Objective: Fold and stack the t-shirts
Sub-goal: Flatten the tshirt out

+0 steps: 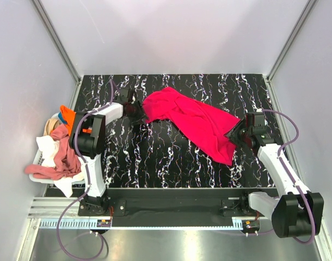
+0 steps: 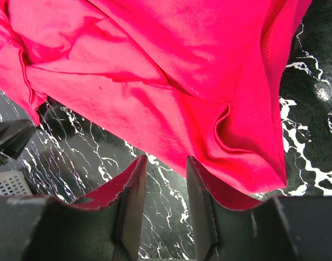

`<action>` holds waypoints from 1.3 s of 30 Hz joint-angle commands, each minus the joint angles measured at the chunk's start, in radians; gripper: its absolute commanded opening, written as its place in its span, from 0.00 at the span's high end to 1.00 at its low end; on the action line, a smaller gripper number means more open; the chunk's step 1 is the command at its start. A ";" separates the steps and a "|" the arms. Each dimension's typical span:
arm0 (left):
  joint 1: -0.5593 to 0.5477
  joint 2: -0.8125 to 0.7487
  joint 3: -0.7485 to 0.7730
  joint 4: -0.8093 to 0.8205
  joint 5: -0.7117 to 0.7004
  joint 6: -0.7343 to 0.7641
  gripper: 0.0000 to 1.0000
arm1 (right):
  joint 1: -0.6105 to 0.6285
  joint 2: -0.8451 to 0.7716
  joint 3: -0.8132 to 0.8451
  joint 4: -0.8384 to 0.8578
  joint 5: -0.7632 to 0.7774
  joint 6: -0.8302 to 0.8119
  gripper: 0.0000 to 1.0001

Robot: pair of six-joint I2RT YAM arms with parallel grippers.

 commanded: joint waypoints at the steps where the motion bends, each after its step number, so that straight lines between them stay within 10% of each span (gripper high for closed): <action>1: -0.003 0.042 0.050 0.042 -0.039 -0.009 0.55 | 0.000 -0.022 0.044 0.028 0.000 -0.018 0.58; 15: -0.027 0.096 0.050 0.036 -0.074 -0.020 0.73 | 0.000 -0.034 0.016 0.034 -0.018 -0.005 0.57; 21: -0.030 0.085 0.053 0.025 -0.063 -0.021 1.00 | 0.000 -0.054 0.002 0.029 -0.027 0.011 0.55; 39: -0.047 -0.709 -0.056 -0.249 -0.122 0.087 1.00 | 0.000 0.041 0.005 -0.141 0.255 0.186 0.52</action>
